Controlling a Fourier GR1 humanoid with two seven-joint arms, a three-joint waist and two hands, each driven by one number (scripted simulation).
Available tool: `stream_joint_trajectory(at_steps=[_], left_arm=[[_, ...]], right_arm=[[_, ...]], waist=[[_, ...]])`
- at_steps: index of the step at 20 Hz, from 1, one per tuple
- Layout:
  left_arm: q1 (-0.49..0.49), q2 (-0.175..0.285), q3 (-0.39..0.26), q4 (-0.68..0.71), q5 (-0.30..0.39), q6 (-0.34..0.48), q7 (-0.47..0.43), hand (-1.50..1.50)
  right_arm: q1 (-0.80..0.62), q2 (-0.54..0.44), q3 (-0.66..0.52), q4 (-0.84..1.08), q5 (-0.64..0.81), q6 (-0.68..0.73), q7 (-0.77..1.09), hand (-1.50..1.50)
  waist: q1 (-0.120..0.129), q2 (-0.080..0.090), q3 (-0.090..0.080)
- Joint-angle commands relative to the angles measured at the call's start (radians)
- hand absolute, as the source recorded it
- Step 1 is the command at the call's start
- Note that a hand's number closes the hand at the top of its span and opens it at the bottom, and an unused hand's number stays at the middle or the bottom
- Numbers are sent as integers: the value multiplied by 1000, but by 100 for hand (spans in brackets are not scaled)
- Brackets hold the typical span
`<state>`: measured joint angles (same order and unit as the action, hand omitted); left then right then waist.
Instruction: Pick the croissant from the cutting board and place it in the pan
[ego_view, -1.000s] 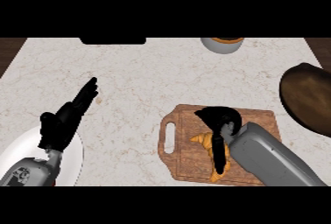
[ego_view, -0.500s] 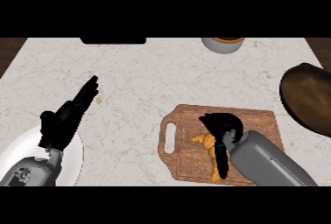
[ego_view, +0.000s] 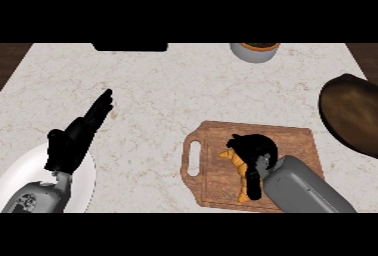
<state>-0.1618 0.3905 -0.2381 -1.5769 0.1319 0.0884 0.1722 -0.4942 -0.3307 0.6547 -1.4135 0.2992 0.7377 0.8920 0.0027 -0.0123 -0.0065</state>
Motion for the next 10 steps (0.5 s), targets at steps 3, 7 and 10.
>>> stream_joint_trajectory(at_steps=[3,7,10], left_arm=[[-10,-30,14,-33,-32,-3,35,0],[-10,-36,55,43,-25,-64,-9,0],[39,-48,71,52,-58,-77,-70,0]], right_arm=[[58,28,-14,5,23,71,9,150],[51,44,-37,-30,112,61,8,150],[59,52,-81,-93,179,24,-31,150]], waist=[[-1,11,6],[-3,12,6],[-2,12,6]])
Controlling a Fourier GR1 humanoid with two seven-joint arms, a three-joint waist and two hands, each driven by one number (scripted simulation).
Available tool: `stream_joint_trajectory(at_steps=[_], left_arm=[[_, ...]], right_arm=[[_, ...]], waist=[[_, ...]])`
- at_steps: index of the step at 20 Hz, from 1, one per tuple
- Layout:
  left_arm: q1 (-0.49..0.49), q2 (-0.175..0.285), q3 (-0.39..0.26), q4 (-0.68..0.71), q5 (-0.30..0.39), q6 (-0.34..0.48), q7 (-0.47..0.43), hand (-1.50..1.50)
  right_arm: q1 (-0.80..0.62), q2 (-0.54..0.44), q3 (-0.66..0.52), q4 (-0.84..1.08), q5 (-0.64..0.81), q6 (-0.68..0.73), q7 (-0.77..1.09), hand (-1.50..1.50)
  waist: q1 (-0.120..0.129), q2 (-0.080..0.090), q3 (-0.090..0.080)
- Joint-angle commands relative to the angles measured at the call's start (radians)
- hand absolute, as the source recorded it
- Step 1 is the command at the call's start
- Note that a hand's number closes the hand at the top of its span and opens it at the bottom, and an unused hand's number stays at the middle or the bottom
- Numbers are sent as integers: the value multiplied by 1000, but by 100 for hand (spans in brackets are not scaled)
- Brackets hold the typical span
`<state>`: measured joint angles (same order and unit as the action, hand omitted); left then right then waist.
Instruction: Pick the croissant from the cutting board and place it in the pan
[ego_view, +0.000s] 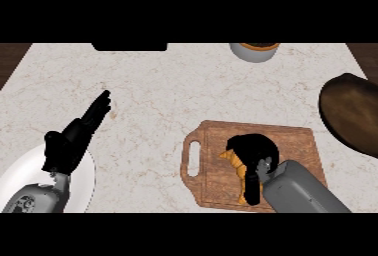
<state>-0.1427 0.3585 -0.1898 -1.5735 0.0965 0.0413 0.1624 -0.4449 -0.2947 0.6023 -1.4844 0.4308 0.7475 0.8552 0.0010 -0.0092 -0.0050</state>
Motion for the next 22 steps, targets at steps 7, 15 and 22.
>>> stream_joint_trajectory(at_steps=[7,15,22], left_arm=[[58,0,49,4,-3,44,18,0],[88,6,49,-21,-2,32,9,0],[63,7,58,-27,5,0,-18,0]], right_arm=[[260,-249,-55,-598,152,-291,-256,150],[462,-373,-276,-1018,252,-518,-386,150],[777,-340,-541,-909,153,-752,-652,150]], waist=[[-111,-27,13],[-107,-16,11],[-63,0,9]])
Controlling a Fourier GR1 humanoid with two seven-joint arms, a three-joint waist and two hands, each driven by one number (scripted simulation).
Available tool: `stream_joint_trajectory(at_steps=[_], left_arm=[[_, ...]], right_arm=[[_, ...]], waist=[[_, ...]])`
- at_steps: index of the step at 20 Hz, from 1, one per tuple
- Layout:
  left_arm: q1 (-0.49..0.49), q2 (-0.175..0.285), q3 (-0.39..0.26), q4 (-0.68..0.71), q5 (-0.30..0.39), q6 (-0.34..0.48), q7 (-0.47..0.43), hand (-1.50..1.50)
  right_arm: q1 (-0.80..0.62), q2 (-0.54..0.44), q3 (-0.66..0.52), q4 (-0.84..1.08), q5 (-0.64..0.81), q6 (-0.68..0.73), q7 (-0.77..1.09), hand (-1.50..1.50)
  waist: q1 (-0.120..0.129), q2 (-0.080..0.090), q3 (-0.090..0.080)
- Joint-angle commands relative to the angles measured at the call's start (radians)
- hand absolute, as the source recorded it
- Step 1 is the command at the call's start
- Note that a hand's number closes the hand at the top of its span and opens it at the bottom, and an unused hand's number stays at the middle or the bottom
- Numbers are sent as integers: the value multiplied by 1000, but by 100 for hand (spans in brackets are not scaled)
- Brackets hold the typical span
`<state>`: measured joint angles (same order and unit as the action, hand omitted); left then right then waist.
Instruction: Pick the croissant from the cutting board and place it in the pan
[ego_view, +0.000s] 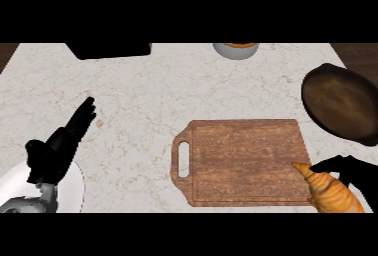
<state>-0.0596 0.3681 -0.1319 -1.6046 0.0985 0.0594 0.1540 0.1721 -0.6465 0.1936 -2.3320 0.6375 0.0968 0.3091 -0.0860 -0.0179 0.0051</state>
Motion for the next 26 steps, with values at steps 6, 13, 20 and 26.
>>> stream_joint_trajectory(at_steps=[6,13,20,26], left_arm=[[-46,11,11,3,12,-52,17,0],[-104,-69,-10,105,-60,-40,-56,0],[-104,-54,9,71,-45,-89,-21,0],[-105,-47,51,47,-18,-126,17,0]], right_arm=[[229,93,-342,130,-308,-159,-353,150],[42,80,-454,535,-317,-123,-581,150],[-300,67,-466,999,-215,-230,-689,150],[-507,43,-496,1389,-175,-285,-857,150]], waist=[[55,14,-2],[84,20,-5],[102,22,-4],[106,23,-4]])
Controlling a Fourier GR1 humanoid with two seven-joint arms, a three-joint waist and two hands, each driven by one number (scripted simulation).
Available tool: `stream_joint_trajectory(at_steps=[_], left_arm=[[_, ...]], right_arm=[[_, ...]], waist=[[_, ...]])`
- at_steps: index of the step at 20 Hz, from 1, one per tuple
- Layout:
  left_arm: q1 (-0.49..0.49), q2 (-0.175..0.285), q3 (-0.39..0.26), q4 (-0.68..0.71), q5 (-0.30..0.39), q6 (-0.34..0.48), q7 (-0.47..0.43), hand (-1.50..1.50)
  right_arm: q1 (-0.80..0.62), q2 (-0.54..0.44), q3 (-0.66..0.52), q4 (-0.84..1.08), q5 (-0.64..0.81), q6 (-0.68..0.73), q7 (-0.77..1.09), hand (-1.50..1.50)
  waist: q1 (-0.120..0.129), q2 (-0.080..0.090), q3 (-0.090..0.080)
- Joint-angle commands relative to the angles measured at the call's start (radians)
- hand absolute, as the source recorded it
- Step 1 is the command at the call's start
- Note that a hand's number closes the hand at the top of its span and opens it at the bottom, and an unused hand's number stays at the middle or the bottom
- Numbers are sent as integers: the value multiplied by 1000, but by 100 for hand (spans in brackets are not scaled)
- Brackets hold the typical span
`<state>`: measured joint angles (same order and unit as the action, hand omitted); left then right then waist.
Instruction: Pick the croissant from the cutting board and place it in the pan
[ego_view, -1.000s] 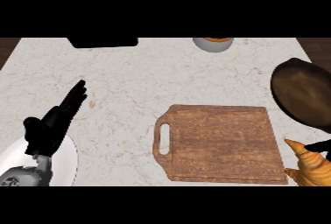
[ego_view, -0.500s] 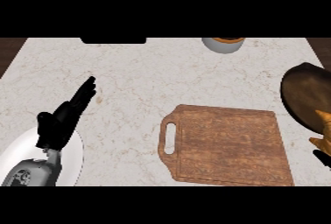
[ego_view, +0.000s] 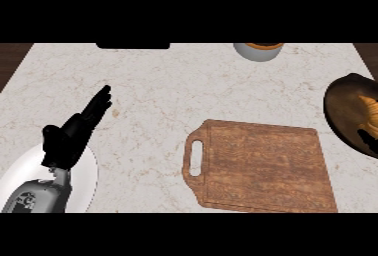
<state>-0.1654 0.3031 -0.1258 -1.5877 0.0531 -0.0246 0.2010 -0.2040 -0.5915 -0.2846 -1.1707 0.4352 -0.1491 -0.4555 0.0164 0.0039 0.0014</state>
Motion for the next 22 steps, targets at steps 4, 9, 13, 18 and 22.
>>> stream_joint_trajectory(at_steps=[4,9,13,18,22], left_arm=[[70,-18,-5,-34,-30,-14,-28,0],[43,-35,10,-48,-28,-23,4,0],[7,-22,9,10,-35,-56,-19,0],[-21,-62,-15,-9,-61,-23,4,0],[-24,-70,-14,9,-65,-26,-14,0]], right_arm=[[-267,-54,-48,473,30,-47,-221,150],[-383,-68,-68,719,57,-105,-340,150],[-393,-95,-28,790,134,-116,-63,150],[-486,-115,1,942,169,-4,-109,-150],[-517,-66,-53,973,110,15,-180,-150]], waist=[[10,2,0],[18,5,1],[34,13,-1],[50,21,5],[44,21,5]])
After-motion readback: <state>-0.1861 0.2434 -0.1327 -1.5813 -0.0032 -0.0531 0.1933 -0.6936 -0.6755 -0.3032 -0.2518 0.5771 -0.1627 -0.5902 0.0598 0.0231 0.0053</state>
